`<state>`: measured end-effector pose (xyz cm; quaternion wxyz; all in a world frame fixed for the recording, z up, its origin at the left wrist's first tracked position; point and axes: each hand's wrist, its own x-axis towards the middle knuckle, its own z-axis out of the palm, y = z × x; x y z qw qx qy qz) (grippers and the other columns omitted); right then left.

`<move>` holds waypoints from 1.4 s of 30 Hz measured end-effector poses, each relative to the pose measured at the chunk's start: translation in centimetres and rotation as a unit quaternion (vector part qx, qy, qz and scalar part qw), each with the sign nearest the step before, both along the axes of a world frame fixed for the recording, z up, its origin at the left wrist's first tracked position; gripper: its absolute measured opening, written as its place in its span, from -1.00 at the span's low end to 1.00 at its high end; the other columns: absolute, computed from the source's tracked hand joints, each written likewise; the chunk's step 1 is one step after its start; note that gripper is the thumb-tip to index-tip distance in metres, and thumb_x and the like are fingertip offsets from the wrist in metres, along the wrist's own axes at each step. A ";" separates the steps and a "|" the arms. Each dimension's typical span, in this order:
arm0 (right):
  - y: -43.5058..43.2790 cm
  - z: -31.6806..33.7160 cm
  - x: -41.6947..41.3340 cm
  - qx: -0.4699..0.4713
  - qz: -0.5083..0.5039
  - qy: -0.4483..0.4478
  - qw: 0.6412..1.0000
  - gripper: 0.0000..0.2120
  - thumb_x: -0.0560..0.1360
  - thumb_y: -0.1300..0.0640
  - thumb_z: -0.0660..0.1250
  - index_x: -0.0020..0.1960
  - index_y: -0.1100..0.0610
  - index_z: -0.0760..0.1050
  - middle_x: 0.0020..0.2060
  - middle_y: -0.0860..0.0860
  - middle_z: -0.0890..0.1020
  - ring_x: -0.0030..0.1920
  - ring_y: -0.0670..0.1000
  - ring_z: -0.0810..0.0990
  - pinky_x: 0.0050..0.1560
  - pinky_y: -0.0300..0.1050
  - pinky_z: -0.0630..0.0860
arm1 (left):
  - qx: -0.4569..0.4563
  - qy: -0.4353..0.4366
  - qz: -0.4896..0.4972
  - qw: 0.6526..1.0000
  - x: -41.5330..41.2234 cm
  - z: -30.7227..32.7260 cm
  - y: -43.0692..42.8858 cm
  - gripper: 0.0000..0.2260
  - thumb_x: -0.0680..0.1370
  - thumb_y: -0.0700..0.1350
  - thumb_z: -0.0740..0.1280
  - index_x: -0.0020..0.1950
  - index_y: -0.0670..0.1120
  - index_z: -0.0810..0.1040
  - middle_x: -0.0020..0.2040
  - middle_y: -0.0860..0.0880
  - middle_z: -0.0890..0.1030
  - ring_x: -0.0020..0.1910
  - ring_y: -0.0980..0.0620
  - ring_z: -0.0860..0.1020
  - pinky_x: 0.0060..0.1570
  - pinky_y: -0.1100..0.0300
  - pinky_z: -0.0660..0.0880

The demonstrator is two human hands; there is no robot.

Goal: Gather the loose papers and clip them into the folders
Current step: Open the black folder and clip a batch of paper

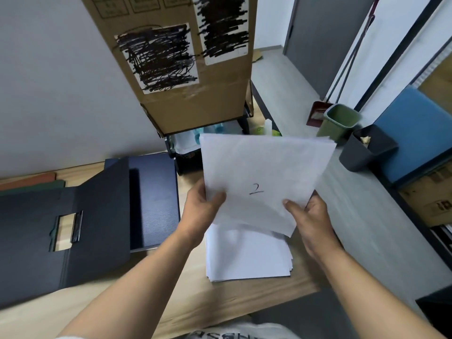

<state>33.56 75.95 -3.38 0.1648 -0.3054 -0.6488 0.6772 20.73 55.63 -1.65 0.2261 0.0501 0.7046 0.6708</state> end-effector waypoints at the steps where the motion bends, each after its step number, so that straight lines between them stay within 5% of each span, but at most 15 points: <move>1: -0.2 -0.6 0.2 0.013 -0.008 -0.018 1.000 -0.70 0.51 0.31 0.41 0.21 0.10 0.54 0.08 0.03 0.72 0.12 0.05 0.70 0.19 0.15 0.60 | -0.011 0.002 0.006 1.000 0.3 -0.6 -0.2 -0.64 0.55 -0.41 0.30 0.25 -0.06 0.59 0.14 -0.02 0.73 0.16 -0.02 0.68 0.18 0.08 0.63; 4: -1.3 -1.8 0.6 0.016 -0.022 -0.058 0.998 -0.67 0.47 0.31 0.40 0.18 0.05 0.50 0.07 0.02 0.70 0.08 0.00 0.69 0.15 0.15 0.62 | -0.027 -0.017 0.012 0.999 1.5 -2.2 -0.5 -0.60 0.54 -0.43 0.27 0.23 -0.02 0.60 0.12 0.04 0.73 0.17 0.03 0.67 0.18 0.15 0.61; 9: -2.2 -1.2 0.0 0.056 0.004 -0.092 0.994 -0.66 0.57 0.35 0.29 0.24 0.02 0.46 0.04 -0.13 0.66 -0.01 -0.28 0.65 -0.13 -0.39 0.51 | -0.047 -0.006 -0.020 0.999 1.7 -2.6 -0.9 -0.73 0.64 -0.29 0.29 0.27 -0.04 0.59 0.15 0.07 0.72 0.16 0.07 0.67 0.17 0.17 0.61; 14: -4.0 0.1 -2.8 0.098 0.091 -0.128 0.983 -0.63 0.50 0.32 0.27 0.21 -0.02 0.54 0.04 -0.15 0.71 0.04 -0.13 0.68 0.08 -0.06 0.60 | -0.055 -0.030 -0.011 0.998 -0.9 -1.5 -5.7 -0.79 0.64 -0.25 0.32 0.24 -0.08 0.61 0.09 0.00 0.74 0.08 0.01 0.71 0.10 0.12 0.65; 18: -9.5 1.1 -6.4 0.102 0.159 -0.121 0.974 -0.61 0.51 0.33 0.26 0.22 -0.06 0.50 0.06 -0.21 0.67 0.07 -0.21 0.63 -0.03 -0.28 0.51 | -0.072 -0.073 0.020 0.995 -2.9 -0.9 -12.1 -0.80 0.63 -0.23 0.32 0.23 -0.09 0.61 0.11 -0.05 0.75 0.07 -0.12 0.73 0.18 -0.17 0.63; 22: -16.0 1.2 -10.2 0.074 0.222 -0.124 0.964 -0.60 0.53 0.28 0.28 0.30 -0.06 0.49 0.10 -0.17 0.68 0.06 -0.15 0.67 -0.03 -0.22 0.56 | -0.069 -0.102 0.092 0.988 -4.8 -1.4 -19.4 -0.78 0.58 -0.23 0.34 0.22 -0.07 0.58 0.10 -0.10 0.75 0.05 -0.20 0.73 0.15 -0.27 0.61; 28: -25.2 0.0 -15.9 0.071 0.273 -0.150 0.948 -0.58 0.55 0.33 0.26 0.32 -0.02 0.52 0.12 -0.10 0.71 0.08 -0.07 0.71 0.11 -0.06 0.64 | -0.092 -0.146 0.189 0.967 -7.6 -4.9 -28.8 -0.78 0.61 -0.09 0.41 0.24 -0.07 0.54 0.07 -0.02 0.74 0.01 -0.07 0.73 0.00 0.00 0.68; 31: -28.8 -0.5 -19.1 0.103 0.268 -0.182 0.941 -0.60 0.56 0.30 0.23 0.28 -0.06 0.50 0.11 -0.16 0.67 0.07 -0.13 0.65 -0.04 -0.21 0.58 | -0.175 -0.123 0.239 0.947 -10.2 -7.1 -32.6 -0.77 0.64 0.00 0.37 0.23 -0.09 0.58 0.10 -0.01 0.66 0.08 -0.01 0.63 -0.07 0.24 0.51; 36: -32.5 -1.0 -22.8 0.156 0.256 -0.239 0.924 -0.59 0.59 0.29 0.21 0.32 -0.10 0.46 0.04 -0.20 0.59 0.06 -0.06 0.59 -0.07 -0.15 0.48 | -0.384 -0.064 0.139 0.910 -14.9 -11.4 -36.7 -0.67 0.61 -0.10 0.40 0.36 -0.14 0.54 0.23 -0.13 0.60 0.14 -0.13 0.59 0.06 0.11 0.51; 42: -33.4 -1.5 -23.8 0.137 0.221 -0.267 0.928 -0.59 0.59 0.33 0.20 0.30 -0.09 0.46 0.06 -0.17 0.61 0.00 -0.20 0.57 -0.18 -0.25 0.47 | -0.437 -0.010 0.099 0.894 -16.6 -12.7 -36.8 -0.73 0.56 0.07 0.44 0.12 -0.10 0.61 0.10 -0.09 0.63 0.04 -0.15 0.62 -0.02 -0.01 0.61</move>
